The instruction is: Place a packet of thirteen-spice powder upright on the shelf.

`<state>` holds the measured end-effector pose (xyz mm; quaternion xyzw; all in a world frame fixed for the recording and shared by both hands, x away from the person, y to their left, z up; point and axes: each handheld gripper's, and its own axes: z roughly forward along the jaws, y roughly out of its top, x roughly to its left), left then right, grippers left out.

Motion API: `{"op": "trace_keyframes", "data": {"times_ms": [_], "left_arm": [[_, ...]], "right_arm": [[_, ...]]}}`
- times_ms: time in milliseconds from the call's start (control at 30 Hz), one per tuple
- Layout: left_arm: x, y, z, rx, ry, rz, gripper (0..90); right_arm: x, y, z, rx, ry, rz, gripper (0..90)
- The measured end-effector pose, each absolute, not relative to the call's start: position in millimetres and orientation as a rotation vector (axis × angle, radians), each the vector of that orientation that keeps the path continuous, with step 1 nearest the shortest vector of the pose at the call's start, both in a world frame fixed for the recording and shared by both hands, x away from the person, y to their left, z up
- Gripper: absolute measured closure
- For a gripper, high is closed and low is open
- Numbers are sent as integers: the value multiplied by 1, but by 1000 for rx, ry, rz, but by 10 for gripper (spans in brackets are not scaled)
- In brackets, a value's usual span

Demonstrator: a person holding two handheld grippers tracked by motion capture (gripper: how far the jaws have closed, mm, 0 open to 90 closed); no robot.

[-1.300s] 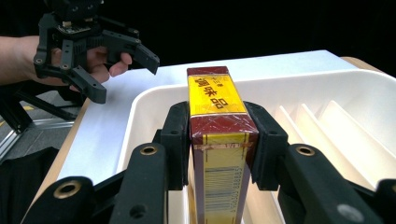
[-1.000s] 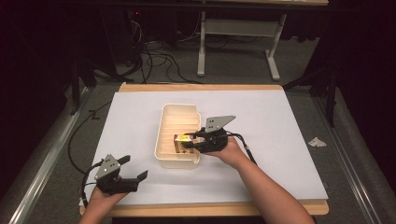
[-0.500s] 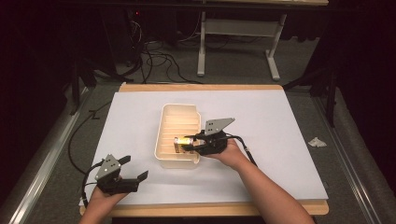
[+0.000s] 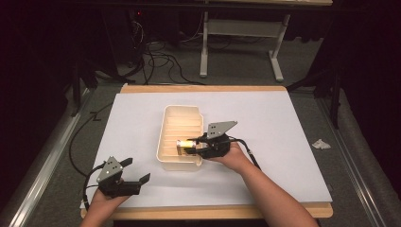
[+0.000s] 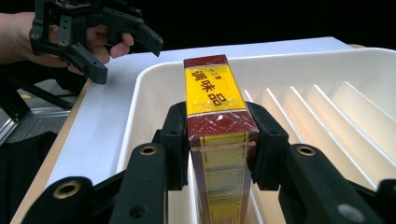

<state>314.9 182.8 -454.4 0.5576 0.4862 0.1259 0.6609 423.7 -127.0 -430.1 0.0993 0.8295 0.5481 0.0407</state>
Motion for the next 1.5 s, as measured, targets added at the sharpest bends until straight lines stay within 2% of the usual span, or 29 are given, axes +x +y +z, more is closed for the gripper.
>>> {"op": "trace_keyframes", "data": {"times_ms": [267, 567, 1033, 1367, 1500], "left_arm": [[315, 183, -455, 1267, 1097, 289, 103], [315, 183, -454, 1260, 1101, 285, 102], [315, 184, -455, 1267, 1102, 289, 102], [315, 185, -455, 1257, 1105, 292, 102], [316, 183, -455, 1258, 1104, 293, 102]], "right_arm": [[422, -125, -428, 305, 2541, 1677, 588], [422, -122, -426, 310, 2532, 1686, 491], [417, -125, -419, 399, 2475, 1646, 241], [408, -143, -413, 474, 2430, 1592, 211], [403, -163, -413, 550, 2401, 1543, 178]]}}
